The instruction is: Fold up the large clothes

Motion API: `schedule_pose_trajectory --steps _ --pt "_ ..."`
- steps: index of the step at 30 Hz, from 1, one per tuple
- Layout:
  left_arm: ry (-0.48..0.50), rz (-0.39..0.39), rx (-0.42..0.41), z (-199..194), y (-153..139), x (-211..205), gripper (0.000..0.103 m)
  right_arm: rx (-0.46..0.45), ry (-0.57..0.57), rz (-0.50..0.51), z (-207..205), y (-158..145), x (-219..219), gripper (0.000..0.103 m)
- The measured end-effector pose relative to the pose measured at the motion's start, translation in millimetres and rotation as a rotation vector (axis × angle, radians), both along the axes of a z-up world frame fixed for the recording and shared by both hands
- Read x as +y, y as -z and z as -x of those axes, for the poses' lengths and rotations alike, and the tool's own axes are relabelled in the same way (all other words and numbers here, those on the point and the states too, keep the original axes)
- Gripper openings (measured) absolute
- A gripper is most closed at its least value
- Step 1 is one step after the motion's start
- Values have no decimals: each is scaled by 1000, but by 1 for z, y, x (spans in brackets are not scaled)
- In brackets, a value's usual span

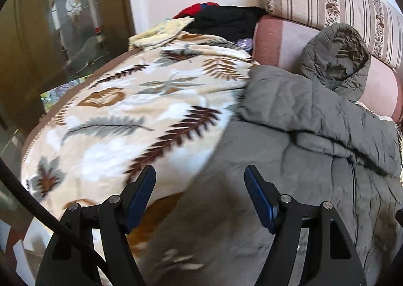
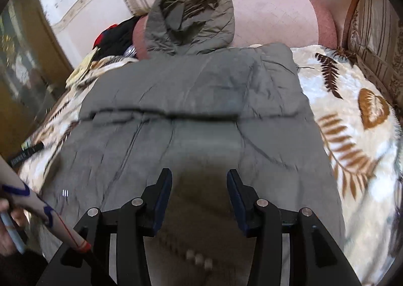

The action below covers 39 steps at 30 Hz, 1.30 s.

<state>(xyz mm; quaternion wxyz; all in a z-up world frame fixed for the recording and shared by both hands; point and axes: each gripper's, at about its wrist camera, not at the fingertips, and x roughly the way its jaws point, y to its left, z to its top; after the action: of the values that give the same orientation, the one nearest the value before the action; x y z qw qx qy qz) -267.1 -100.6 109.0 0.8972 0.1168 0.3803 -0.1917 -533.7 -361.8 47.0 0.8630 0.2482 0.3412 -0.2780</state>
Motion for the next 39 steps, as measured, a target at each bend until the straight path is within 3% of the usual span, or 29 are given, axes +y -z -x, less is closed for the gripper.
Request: schedule_pose_trajectory --steps 4,6,9,12,15,22,26,28,32,39 --pt "-16 7 43 -4 -17 39 74 -42 41 -2 47 -2 14 54" --pt "-25 12 118 -15 -19 55 75 -56 69 -20 72 2 16 54" --pt "-114 -10 169 -28 -19 73 75 -50 126 -41 103 11 16 54" --pt "-139 40 210 -26 -38 74 75 -86 185 -89 132 13 9 54" --pt "-58 103 196 -3 -81 51 75 -119 227 -82 148 9 4 55" --pt "241 210 27 111 -216 -17 75 -145 268 -80 161 6 -2 55" --pt "394 231 -44 163 -247 -24 80 -140 256 -42 160 0 1 55" --pt "417 238 -26 172 -242 -20 80 -141 253 -34 160 -1 2 55" --pt "371 130 -6 153 -190 -5 80 -140 257 -41 161 0 -2 55" --pt "50 -73 118 46 -31 65 80 -111 268 -78 162 6 -6 55"
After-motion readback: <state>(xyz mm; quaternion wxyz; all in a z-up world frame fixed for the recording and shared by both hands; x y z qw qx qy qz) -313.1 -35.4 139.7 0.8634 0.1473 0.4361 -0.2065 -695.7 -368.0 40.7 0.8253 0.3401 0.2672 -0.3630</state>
